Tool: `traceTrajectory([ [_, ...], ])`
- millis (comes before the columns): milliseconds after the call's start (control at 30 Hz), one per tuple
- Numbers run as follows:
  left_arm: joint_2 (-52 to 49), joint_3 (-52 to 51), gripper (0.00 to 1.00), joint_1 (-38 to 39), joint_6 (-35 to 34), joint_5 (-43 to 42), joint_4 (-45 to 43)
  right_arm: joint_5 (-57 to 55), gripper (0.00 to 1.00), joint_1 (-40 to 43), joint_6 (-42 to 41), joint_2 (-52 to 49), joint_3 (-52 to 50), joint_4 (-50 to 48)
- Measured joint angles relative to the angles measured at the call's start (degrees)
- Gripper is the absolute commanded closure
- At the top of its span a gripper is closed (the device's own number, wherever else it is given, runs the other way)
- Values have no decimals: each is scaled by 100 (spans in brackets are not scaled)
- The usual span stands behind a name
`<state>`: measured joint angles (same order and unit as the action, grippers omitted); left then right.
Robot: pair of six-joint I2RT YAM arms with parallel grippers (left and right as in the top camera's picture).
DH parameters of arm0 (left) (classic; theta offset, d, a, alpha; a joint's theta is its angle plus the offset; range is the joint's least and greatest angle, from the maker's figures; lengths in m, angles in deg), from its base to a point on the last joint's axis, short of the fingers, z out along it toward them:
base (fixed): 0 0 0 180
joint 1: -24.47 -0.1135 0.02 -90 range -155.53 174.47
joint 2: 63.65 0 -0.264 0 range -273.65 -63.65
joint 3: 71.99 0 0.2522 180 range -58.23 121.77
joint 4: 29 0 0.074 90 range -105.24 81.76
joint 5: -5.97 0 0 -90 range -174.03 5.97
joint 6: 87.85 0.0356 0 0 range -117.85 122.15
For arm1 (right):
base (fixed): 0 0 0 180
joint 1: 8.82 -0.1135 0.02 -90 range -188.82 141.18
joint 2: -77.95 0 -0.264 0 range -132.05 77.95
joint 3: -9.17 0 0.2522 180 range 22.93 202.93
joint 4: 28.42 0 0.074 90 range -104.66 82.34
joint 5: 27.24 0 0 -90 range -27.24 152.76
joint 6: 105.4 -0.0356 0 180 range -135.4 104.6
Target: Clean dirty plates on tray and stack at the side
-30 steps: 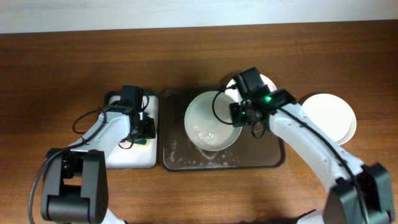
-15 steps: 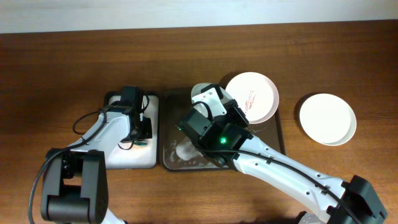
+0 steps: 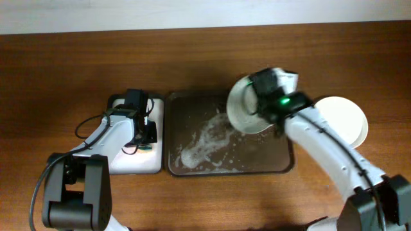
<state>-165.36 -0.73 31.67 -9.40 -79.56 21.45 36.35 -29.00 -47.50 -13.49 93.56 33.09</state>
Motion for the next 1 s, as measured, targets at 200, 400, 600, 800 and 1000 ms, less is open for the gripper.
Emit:
traceTrajectory([
  [200, 0, -2, 97, 0, 2, 0, -2, 2522, 96, 3748, -219, 0, 2, 227],
  [400, 0, -2, 96, 0, 0, 0, 2, 2649, 95, 5668, -184, -348, 2, 396],
  [600, 0, -2, 78, 0, 0, 0, 2, 3053, 43, 5589, 125, -367, -4, 560],
  [800, -2, -2, 46, 0, 0, 0, 17, 4400, 43, 3442, 2330, -409, -39, -879],
  [1000, -2, -4, 44, 0, 0, 0, 13, 3803, 50, 2374, 2785, -1241, -52, -2295],
])
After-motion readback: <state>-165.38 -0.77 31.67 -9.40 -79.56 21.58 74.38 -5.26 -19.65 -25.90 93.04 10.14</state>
